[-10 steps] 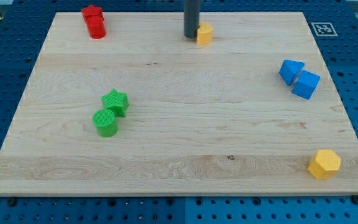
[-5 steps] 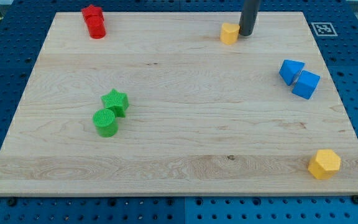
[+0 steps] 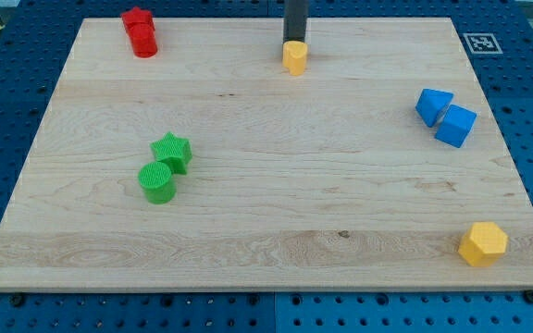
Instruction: Move yellow heart closer to yellow hexagon
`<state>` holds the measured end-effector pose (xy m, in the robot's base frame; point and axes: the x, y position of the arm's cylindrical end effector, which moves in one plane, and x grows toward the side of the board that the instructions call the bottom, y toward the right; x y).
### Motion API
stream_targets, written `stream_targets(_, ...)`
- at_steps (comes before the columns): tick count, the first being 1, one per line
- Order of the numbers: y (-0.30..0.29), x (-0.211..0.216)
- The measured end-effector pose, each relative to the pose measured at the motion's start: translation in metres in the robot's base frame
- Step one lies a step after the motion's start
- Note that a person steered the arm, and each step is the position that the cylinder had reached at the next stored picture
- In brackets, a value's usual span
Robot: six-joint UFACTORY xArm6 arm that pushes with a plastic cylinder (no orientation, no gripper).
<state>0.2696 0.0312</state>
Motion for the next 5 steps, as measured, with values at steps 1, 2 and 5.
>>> stream_targets(1, 0.0, 0.034)
stream_targets(2, 0.0, 0.07)
stream_targets(5, 0.051, 0.175)
